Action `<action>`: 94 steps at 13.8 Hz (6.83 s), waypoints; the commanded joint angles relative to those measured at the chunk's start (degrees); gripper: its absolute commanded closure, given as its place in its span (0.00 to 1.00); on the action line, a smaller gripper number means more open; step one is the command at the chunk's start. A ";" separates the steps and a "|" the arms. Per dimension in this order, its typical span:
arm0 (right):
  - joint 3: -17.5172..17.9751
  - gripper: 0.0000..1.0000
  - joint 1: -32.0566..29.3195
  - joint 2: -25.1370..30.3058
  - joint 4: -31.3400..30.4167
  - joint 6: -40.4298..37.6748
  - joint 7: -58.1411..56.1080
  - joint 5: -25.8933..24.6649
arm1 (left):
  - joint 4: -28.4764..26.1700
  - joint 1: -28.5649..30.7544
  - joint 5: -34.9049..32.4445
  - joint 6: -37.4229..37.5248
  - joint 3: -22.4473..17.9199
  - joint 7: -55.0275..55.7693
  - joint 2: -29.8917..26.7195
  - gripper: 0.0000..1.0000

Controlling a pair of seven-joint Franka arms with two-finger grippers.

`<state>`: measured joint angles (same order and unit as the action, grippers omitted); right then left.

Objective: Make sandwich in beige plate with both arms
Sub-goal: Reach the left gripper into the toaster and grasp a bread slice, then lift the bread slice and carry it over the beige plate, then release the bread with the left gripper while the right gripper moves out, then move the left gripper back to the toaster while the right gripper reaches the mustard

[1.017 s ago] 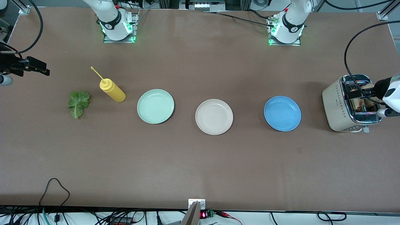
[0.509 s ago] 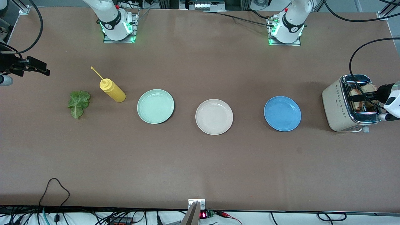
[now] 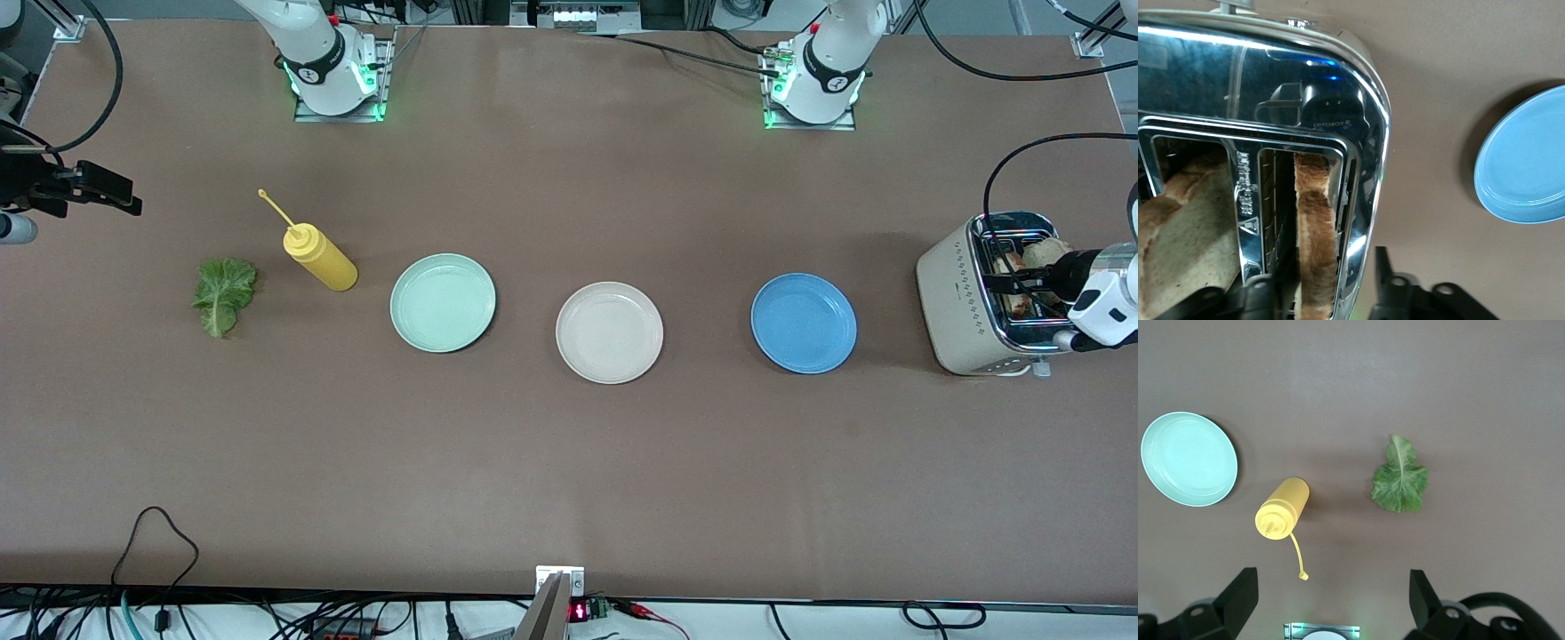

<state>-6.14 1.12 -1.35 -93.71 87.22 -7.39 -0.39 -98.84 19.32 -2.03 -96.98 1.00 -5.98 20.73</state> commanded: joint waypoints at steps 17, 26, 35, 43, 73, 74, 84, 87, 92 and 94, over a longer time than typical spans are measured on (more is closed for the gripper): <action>0.25 0.00 -0.33 -0.41 0.90 -0.82 0.36 0.04 | 16.05 -1.65 5.16 22.97 26.30 4.91 -1.66 1.00; 0.25 0.00 -0.24 -0.41 0.90 -0.82 0.36 0.04 | 16.05 -26.61 17.15 -2.93 29.32 26.99 14.15 1.00; 0.25 0.00 -0.16 -1.54 0.99 -0.64 -0.34 0.13 | 17.10 -27.14 22.60 -13.84 29.15 18.38 23.30 1.00; 0.69 0.00 0.99 -4.54 0.99 -0.56 -1.13 -0.49 | 18.86 -26.18 22.51 -14.56 28.36 12.06 26.29 1.00; -0.45 0.00 0.19 4.69 -27.04 20.79 -31.18 0.30 | 20.44 -11.43 -7.54 -0.95 28.27 10.46 7.94 0.00; -0.45 0.00 0.19 4.78 -27.83 22.02 -33.80 1.44 | 20.44 -10.37 -7.37 0.63 28.18 10.81 6.45 0.00; -0.72 0.00 -7.62 2.85 -34.69 25.90 -69.66 23.06 | 18.87 -17.04 2.03 2.05 1.48 6.09 -8.49 0.00; -0.72 0.00 -10.17 1.88 -34.69 23.62 -77.13 26.39 | 9.74 -17.39 1.95 0.92 0.84 6.41 -16.05 0.00; -0.89 0.00 -15.88 -1.89 -34.61 19.05 -90.33 32.81 | 8.22 -16.51 1.42 1.09 1.73 9.24 -16.95 0.00; -0.98 0.00 -16.94 -3.65 -34.61 16.68 -96.29 37.73 | 7.26 -15.98 1.42 1.17 1.73 9.15 -17.82 0.00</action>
<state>-7.55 -14.15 -3.69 -128.37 105.99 -98.44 33.49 -89.04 2.82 -1.02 -94.87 2.87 3.20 5.18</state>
